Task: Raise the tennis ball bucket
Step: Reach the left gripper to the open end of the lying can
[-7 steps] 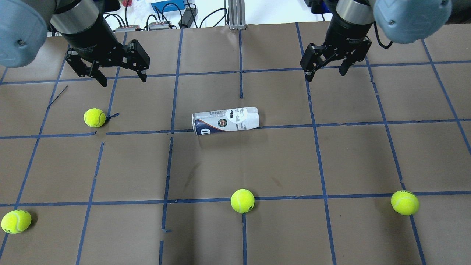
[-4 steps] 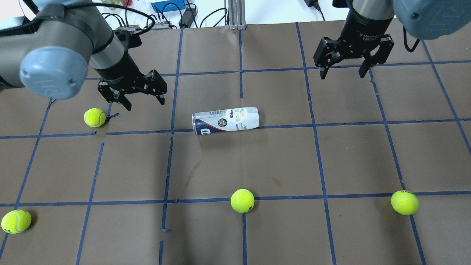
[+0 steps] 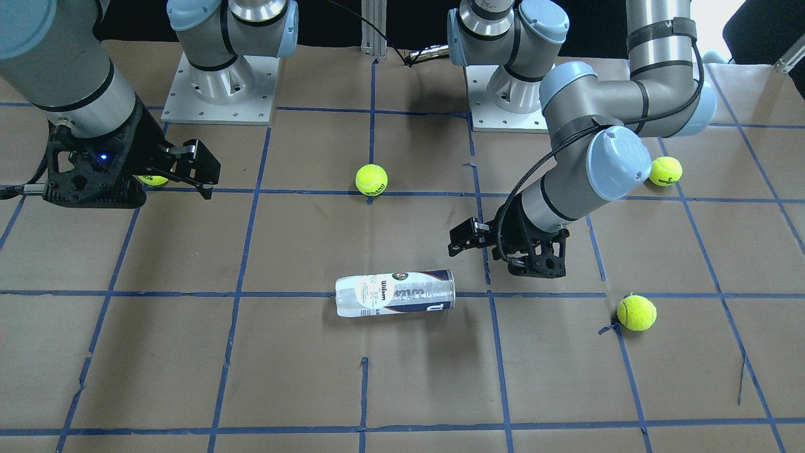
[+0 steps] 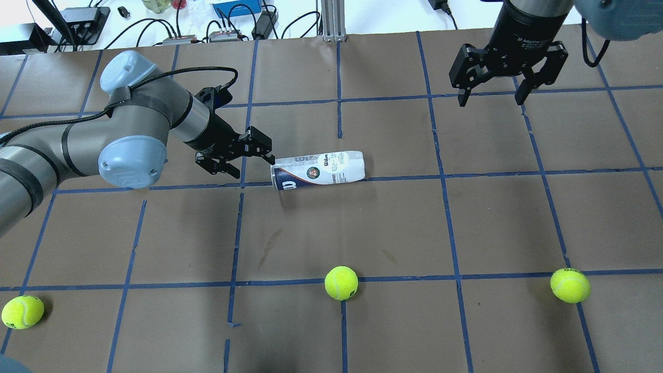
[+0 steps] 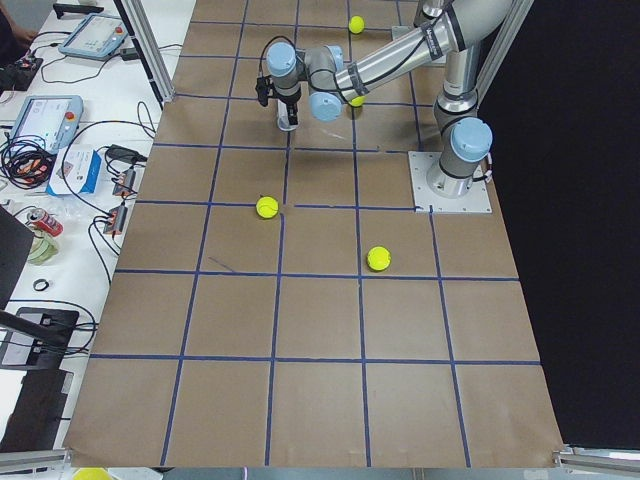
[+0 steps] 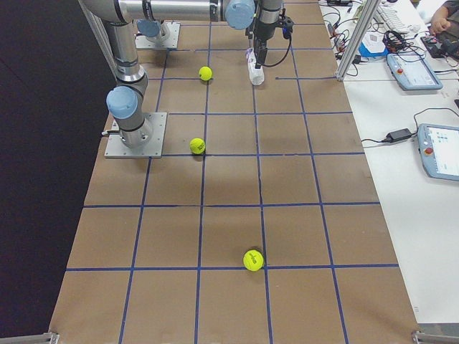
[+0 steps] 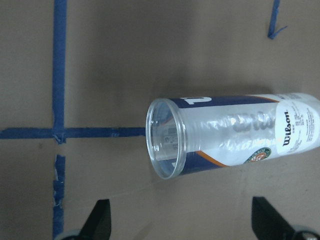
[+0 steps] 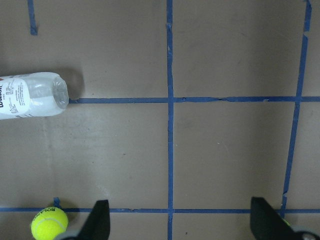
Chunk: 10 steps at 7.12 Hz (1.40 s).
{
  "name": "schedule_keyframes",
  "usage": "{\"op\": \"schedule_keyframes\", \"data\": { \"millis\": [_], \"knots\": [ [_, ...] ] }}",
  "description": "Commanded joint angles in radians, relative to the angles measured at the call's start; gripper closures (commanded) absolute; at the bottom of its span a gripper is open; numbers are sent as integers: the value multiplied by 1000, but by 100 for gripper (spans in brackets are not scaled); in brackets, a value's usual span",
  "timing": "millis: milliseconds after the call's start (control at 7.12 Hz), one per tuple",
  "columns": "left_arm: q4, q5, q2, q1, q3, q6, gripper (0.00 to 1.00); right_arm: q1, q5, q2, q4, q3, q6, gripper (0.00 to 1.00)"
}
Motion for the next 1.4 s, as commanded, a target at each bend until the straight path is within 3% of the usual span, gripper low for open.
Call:
{"op": "schedule_keyframes", "data": {
  "millis": [0,140,561,842,982,1263],
  "knots": [
    [46,-150,-38,42,-31,0,0,8,64,-66,12,4,-21,0],
    [49,-200,-64,42,-31,2,0,4,55,-65,2,2,-123,0],
    [136,-239,-145,43,-29,69,0,-16,49,-37,-21,11,-99,0],
    [198,-256,-202,43,-20,59,0,-18,-72,-40,62,4,-98,0],
    [195,-328,-201,43,-26,56,0,-22,-62,7,61,-2,-107,0],
    [190,-351,-205,42,-26,56,3,-24,-91,33,-20,7,-100,0]
  ]
}}
